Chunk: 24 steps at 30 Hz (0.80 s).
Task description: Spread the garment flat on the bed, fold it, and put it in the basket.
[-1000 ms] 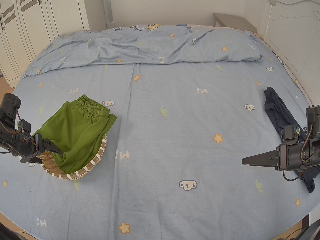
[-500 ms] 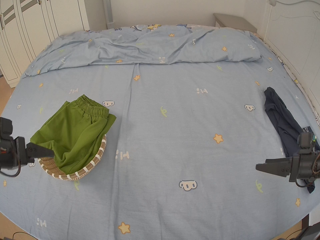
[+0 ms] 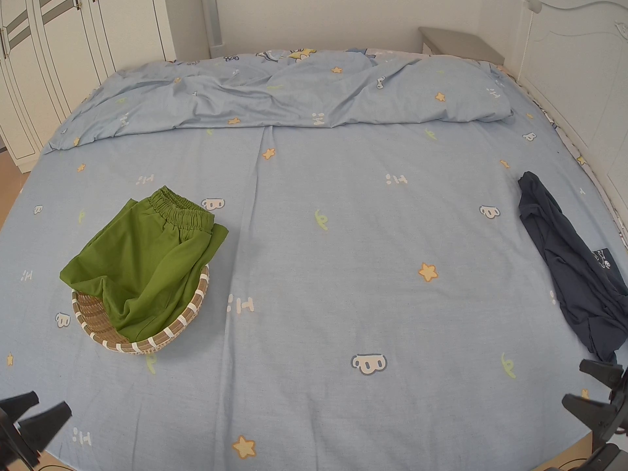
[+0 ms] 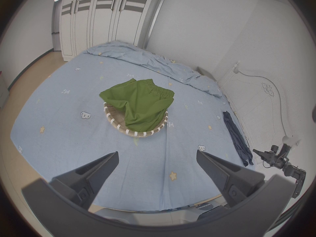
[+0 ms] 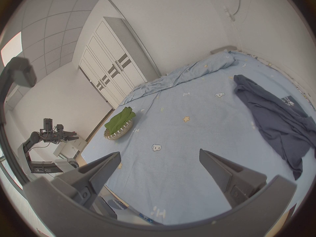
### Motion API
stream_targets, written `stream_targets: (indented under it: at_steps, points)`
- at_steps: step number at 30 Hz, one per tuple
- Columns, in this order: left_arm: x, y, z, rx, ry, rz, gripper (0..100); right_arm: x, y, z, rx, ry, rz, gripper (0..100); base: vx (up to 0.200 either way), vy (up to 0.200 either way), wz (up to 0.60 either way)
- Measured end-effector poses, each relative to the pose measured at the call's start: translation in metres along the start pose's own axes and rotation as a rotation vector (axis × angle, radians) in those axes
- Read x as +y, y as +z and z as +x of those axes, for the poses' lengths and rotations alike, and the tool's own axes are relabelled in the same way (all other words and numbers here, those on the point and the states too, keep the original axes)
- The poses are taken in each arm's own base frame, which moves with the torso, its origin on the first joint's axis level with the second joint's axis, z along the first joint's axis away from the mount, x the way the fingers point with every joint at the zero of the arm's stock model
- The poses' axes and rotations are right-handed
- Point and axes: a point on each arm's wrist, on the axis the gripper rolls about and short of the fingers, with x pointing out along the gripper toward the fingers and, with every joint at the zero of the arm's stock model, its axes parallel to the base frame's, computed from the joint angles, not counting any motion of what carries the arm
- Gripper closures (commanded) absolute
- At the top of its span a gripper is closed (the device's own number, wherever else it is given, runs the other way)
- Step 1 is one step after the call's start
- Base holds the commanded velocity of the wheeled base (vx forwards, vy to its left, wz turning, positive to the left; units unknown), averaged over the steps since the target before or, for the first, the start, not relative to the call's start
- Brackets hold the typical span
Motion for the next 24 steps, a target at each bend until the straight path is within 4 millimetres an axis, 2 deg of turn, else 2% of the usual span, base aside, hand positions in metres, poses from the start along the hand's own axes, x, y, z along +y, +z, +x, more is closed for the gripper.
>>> stream_targets:
  at_steps: [6,10,15,20,24]
  points:
    - [0.016,-0.054,0.003,-0.069,-0.013,0.016,0,0.005,-0.038,-0.027,-0.078,-0.032,-0.034,0,0.0,0.0,0.0]
    - [0.025,-0.077,0.006,-0.147,-0.053,0.042,0,0.005,-0.054,-0.034,-0.121,-0.052,-0.054,0,0.0,0.0,0.0]
    - [0.03,-0.084,0.009,-0.29,-0.06,0.089,0,0.003,-0.065,-0.034,-0.144,-0.087,-0.068,0,0.0,0.0,0.0]
    - [0.034,-0.082,0.016,-0.484,0.045,0.183,0,0.001,-0.068,-0.034,-0.17,-0.126,-0.089,0,0.0,0.0,0.0]
    - [0.038,-0.086,0.022,-0.532,0.126,0.257,0,-0.002,-0.064,-0.033,-0.27,-0.252,-0.146,0,0.0,0.0,0.0]
